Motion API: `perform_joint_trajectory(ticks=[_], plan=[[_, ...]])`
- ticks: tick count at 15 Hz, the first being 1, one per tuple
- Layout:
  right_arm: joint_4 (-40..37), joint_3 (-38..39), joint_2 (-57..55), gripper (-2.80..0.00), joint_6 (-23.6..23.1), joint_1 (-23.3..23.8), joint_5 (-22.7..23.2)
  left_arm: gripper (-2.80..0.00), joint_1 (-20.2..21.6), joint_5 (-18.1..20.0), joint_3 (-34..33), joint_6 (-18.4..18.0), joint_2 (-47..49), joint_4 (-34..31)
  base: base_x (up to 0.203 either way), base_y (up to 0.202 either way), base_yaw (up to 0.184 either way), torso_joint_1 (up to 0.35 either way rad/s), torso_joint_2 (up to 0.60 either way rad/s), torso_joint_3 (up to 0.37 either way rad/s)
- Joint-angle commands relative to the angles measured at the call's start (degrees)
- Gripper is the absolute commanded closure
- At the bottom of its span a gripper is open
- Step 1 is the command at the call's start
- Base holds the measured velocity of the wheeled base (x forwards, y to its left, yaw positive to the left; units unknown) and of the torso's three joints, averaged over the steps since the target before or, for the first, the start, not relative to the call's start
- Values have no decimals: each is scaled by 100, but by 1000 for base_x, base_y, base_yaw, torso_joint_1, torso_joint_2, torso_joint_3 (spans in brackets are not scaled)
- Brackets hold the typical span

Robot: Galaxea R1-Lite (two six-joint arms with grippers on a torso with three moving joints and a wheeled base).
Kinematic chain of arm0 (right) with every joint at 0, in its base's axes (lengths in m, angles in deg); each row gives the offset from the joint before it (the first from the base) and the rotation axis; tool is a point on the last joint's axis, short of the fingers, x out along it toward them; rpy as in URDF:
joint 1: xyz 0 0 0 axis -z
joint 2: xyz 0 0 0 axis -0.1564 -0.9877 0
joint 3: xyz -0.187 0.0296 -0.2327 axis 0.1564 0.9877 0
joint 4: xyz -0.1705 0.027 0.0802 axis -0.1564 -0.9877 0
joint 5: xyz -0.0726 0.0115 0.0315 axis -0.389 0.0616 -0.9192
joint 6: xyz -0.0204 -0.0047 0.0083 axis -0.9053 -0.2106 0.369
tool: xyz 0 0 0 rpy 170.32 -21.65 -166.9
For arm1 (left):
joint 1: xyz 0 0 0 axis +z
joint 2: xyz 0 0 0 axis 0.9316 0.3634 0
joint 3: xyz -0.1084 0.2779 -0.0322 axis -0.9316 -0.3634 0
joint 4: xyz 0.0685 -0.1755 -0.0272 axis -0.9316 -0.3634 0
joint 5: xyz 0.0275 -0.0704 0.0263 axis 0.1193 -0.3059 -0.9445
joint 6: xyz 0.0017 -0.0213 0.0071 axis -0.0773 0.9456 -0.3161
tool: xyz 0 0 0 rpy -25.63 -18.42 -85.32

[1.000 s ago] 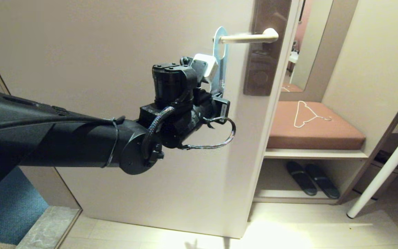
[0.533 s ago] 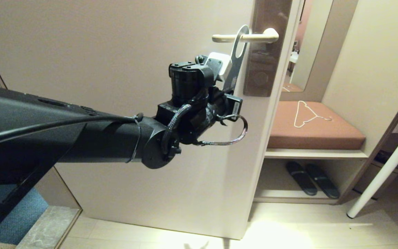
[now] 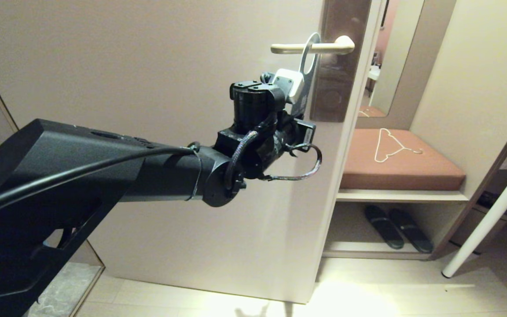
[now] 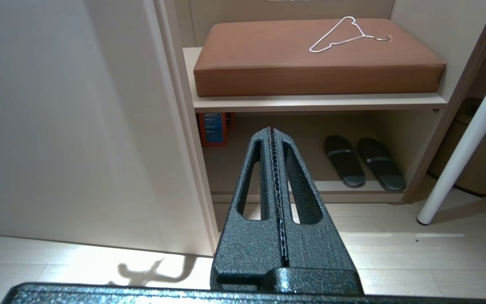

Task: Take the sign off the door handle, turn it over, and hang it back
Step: Hang the sign back with the other side facing out

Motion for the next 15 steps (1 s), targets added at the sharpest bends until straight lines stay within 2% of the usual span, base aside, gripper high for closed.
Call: perform_joint_trajectory(ticks=[1, 11, 12, 15], plan=[[3, 0, 2, 0, 1, 0, -2, 0, -25, -7, 0, -1, 38, 21, 0, 0, 0, 0, 0, 0], [-4, 0, 2, 0, 1, 0, -2, 0, -187, 36, -40, 8, -119, 13, 0, 0, 0, 0, 0, 0], [-2, 0, 2, 0, 1, 0, -2, -280, -197, 43, -31, 14, -120, 12, 0, 0, 0, 0, 0, 0], [-5, 0, 2, 0, 1, 0, -2, -280, -291, 54, -40, 78, -179, 29, 0, 0, 0, 0, 0, 0]])
